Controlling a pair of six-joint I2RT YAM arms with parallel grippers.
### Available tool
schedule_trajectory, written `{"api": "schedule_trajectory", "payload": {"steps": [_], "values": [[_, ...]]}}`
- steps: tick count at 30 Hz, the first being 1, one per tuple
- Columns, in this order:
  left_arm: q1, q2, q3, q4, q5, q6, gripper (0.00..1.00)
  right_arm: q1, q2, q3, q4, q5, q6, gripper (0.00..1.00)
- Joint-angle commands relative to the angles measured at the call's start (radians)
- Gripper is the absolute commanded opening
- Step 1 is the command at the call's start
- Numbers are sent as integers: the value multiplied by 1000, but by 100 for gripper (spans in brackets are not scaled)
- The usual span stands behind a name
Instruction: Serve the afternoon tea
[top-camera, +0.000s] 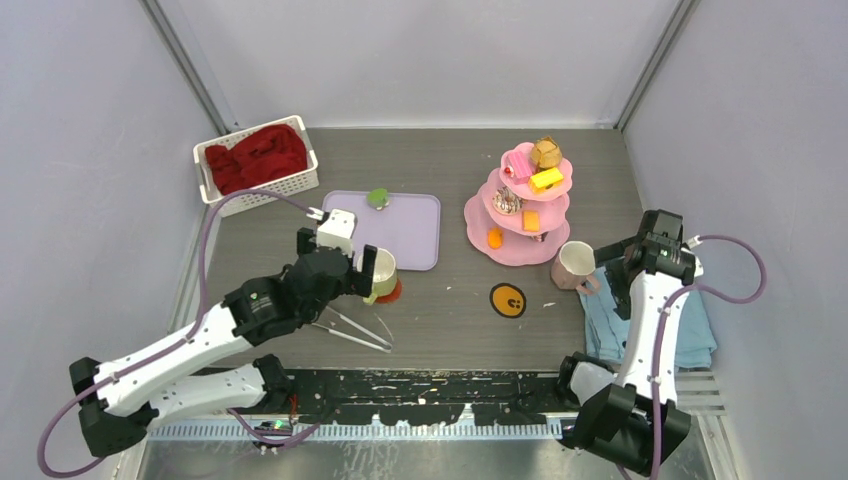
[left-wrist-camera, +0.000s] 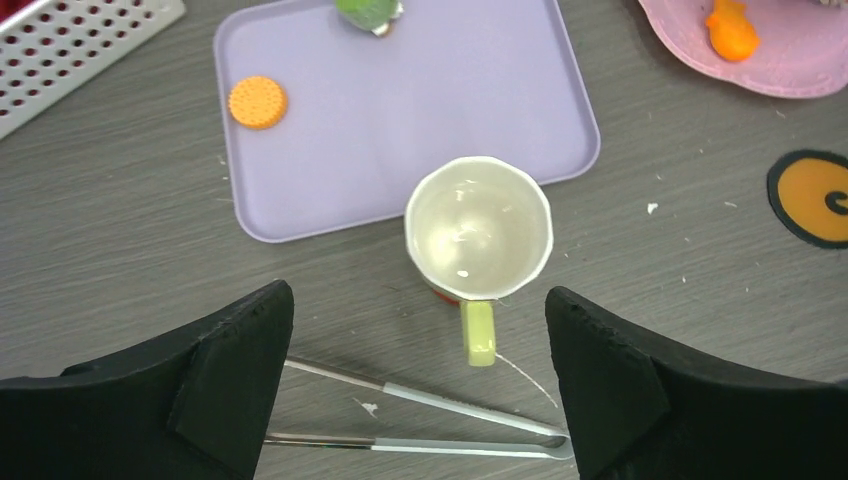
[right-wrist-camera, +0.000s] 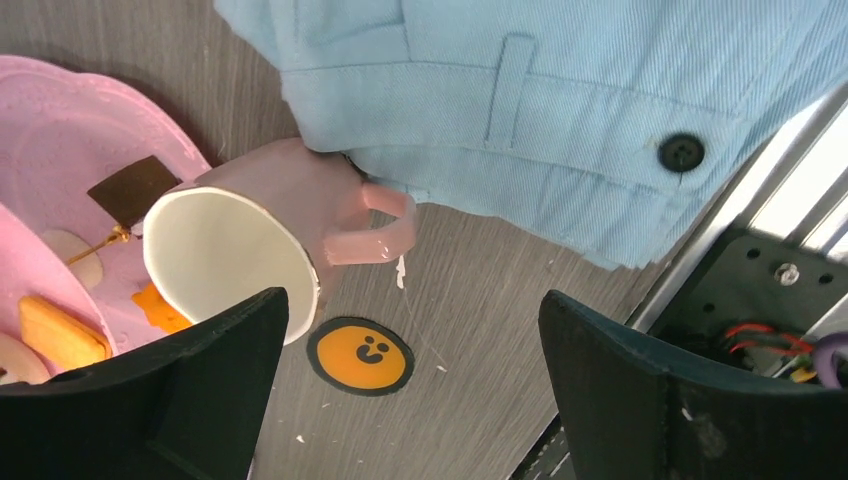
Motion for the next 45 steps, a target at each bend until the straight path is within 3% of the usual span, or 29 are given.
{"api": "schedule_trajectory", "payload": {"steps": [1, 4, 8, 15, 27, 31, 36, 45], "values": [[-2, -71, 34, -31, -102, -15, 97, -3, -92, 5, 97, 33, -167, 100], [-2, -91, 30, -28, -115, -8, 98, -1, -139, -22, 136, 94, -263, 100], [-2, -84, 31, -8, -107, 18, 98, 6, -187, -100, 271, -96, -310, 100], [-3, -40, 53, -36, -81, 32, 98, 5, -225, -202, 389, -204, -306, 100], [-2, -39, 49, -43, -49, 32, 98, 5, -134, 36, 23, 133, 275, 97], [-2, -49, 36, -35, -45, 38, 98, 3, -159, 22, 10, 125, 462, 97], [-2, -37, 47, -32, -24, 51, 98, 4, -151, -50, 55, -4, 693, 97], [-2, -40, 46, -38, -5, 58, 98, 4, -114, -83, 68, -15, 889, 95]]}}
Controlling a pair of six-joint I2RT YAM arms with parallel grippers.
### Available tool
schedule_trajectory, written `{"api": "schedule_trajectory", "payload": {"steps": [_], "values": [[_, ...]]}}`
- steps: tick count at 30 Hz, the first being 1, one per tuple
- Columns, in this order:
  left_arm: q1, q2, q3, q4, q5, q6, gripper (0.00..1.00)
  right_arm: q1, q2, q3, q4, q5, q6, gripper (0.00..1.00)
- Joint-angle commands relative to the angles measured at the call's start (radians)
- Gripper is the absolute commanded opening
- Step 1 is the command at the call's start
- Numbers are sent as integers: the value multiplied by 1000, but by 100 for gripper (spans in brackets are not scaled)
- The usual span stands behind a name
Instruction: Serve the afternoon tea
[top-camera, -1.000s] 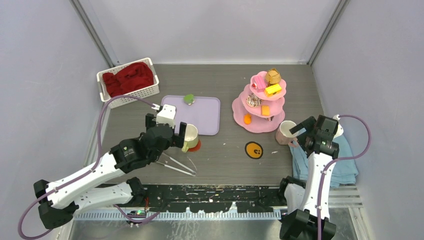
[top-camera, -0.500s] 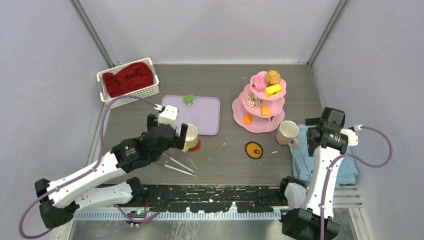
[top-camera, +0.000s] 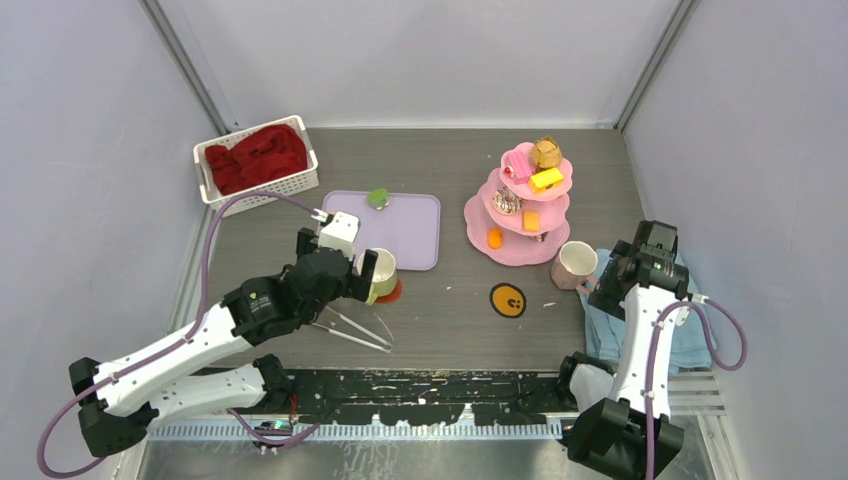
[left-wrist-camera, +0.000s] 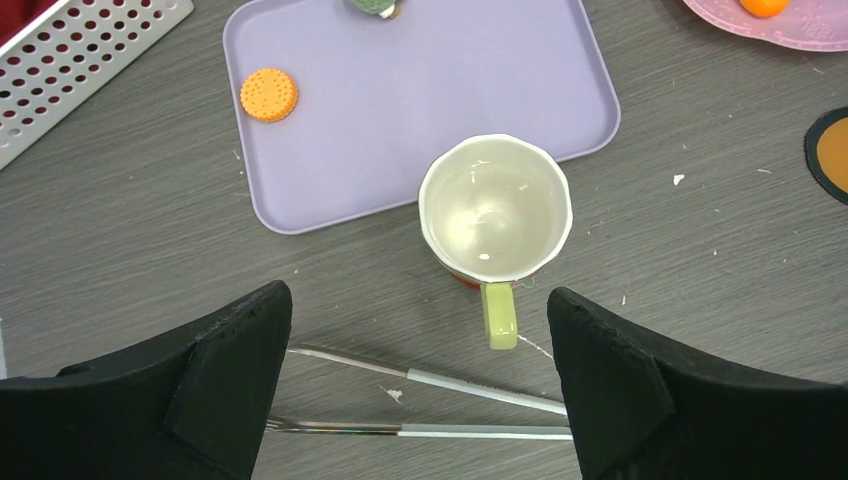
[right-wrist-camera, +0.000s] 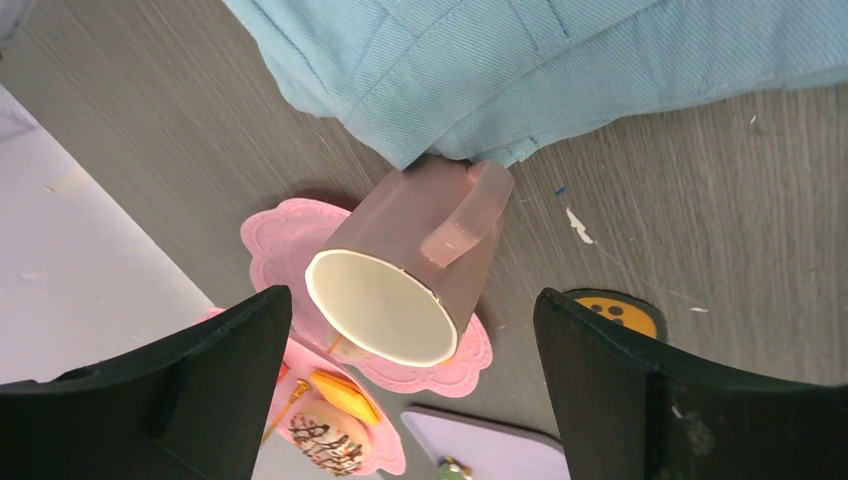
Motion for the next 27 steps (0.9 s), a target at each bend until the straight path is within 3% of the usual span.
{"api": "schedule_trajectory", "payload": {"steps": [1, 10, 15, 18, 20, 25, 27], "values": [[-3, -12, 38, 15, 5, 11, 98, 2, -26, -15, 23, 14, 156, 94], [-2, -19, 35, 9, -15, 12, 98, 2, 7, -103, 105, -28, 186, 89], [-3, -12, 32, 16, -25, 12, 98, 3, 45, -137, 160, -43, 193, 81], [-2, -2, 35, 15, -31, 12, 98, 2, 77, -178, 232, -94, 185, 66], [-3, 5, 34, 14, -35, 12, 98, 3, 86, -200, 274, -109, 180, 46], [-2, 15, 33, 16, -42, 14, 98, 2, 102, -210, 299, -98, 164, 33], [-2, 21, 36, 16, -45, 15, 98, 1, 106, -209, 305, -96, 156, 22]]}}
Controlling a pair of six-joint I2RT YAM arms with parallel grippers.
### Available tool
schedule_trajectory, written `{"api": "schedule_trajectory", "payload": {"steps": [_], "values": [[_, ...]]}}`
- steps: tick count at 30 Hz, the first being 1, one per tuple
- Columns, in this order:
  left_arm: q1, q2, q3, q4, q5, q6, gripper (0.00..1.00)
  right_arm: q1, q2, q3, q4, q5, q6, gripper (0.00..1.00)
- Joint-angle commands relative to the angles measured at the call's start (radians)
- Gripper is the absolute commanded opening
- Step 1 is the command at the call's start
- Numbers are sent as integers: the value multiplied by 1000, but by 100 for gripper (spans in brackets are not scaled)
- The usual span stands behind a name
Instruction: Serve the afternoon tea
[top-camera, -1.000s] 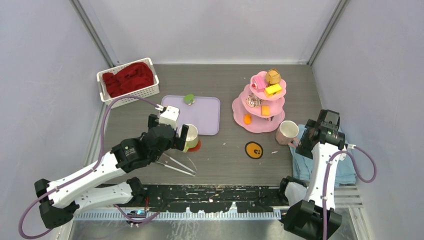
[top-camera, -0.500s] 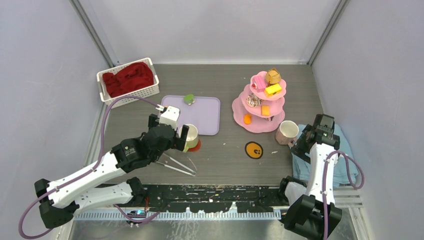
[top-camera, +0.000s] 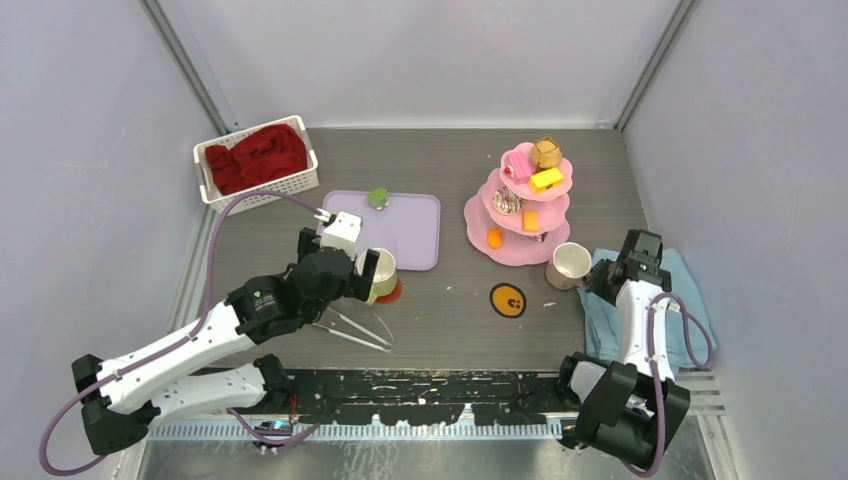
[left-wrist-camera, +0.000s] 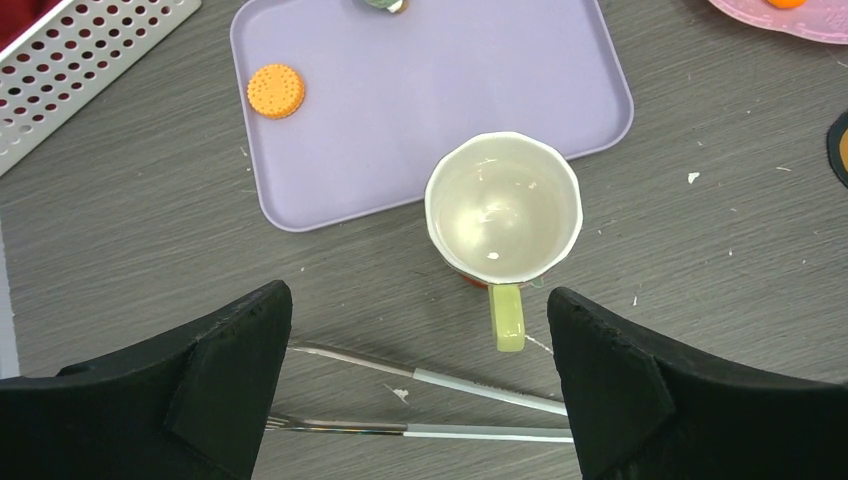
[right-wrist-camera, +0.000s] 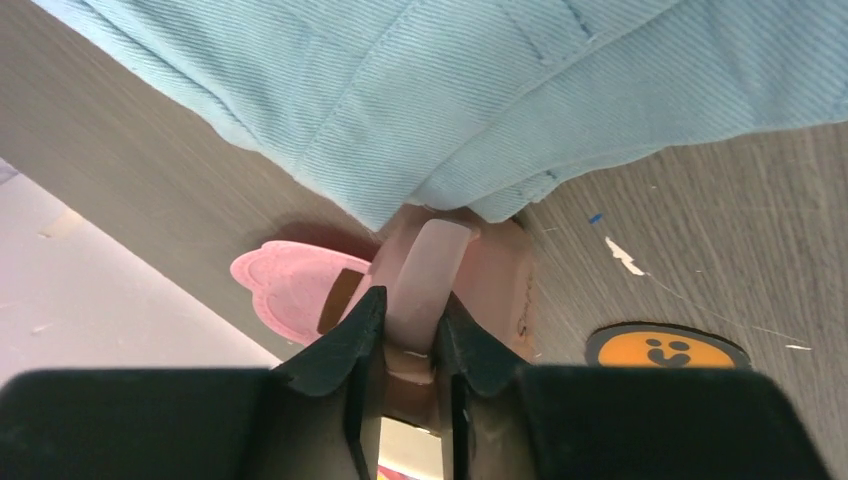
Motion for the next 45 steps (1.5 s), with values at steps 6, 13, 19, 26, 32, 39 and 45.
{"api": "schedule_trajectory", "payload": {"steps": [6, 13, 19, 26, 32, 39, 45], "values": [[-2, 13, 38, 18, -41, 16, 98, 2, -8, 47, 13, 31, -48, 1], [-3, 11, 37, 17, -41, 14, 98, 3, -4, 154, -40, 58, -172, 1], [-2, 12, 37, 7, -46, 13, 98, 2, -26, 232, -47, 37, -287, 1], [-2, 19, 44, 4, -34, 13, 98, 4, -27, 260, -65, -175, -462, 1], [-3, 18, 44, 4, -33, 16, 97, 4, -82, 179, -55, -293, -511, 1], [-2, 20, 41, 1, -34, 3, 97, 37, -44, 173, -91, -407, -570, 1], [-2, 26, 38, 0, -21, -14, 97, 185, -61, 204, -168, -300, -444, 1]]}}
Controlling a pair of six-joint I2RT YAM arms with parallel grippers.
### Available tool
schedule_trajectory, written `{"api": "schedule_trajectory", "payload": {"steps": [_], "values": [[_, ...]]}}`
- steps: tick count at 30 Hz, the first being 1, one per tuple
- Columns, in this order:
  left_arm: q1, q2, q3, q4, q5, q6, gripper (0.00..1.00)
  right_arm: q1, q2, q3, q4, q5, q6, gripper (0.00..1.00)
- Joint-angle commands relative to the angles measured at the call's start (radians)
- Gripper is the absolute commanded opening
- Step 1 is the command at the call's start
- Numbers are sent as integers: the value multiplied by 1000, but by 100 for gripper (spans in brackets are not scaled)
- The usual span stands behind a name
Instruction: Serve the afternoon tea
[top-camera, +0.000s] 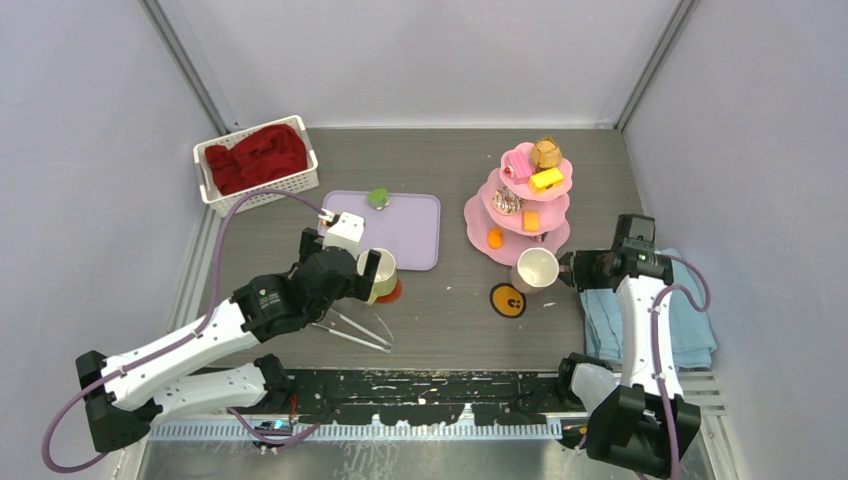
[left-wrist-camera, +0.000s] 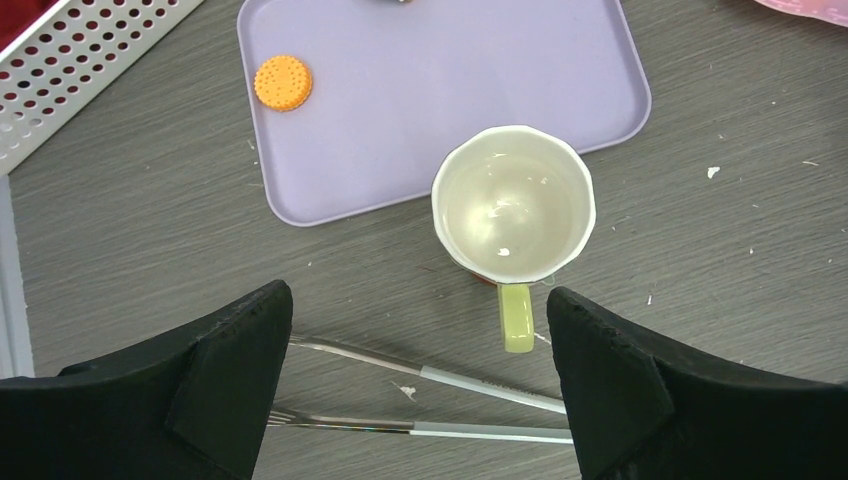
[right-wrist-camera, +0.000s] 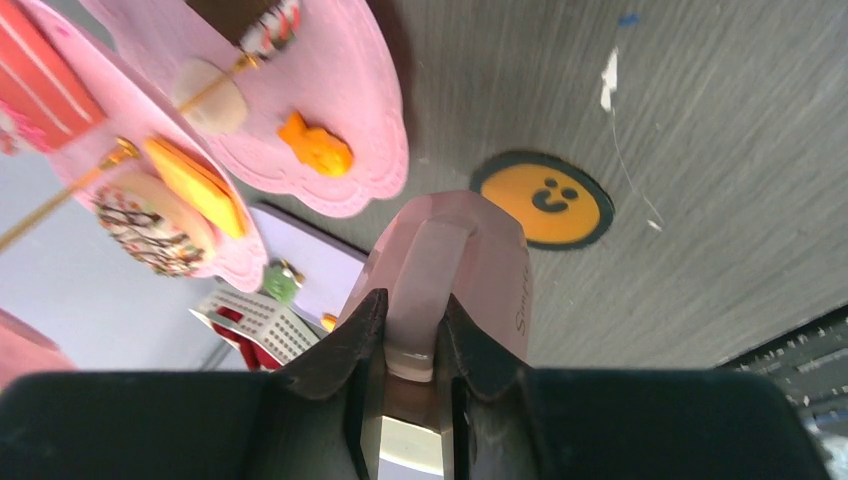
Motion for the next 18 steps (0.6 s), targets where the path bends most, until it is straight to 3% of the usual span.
{"api": "schedule_trajectory", "payload": {"steps": [1, 10, 18], "values": [[-3, -3, 38, 5, -4, -16, 97, 108, -32, 47, -43, 14, 124, 1], [-2, -18, 29, -5, -11, -30, 97, 209, -99, -17, -64, 99, 328, 1], [-2, -8, 37, -13, -21, -31, 97, 251, -30, -19, -75, 132, 332, 1]]}}
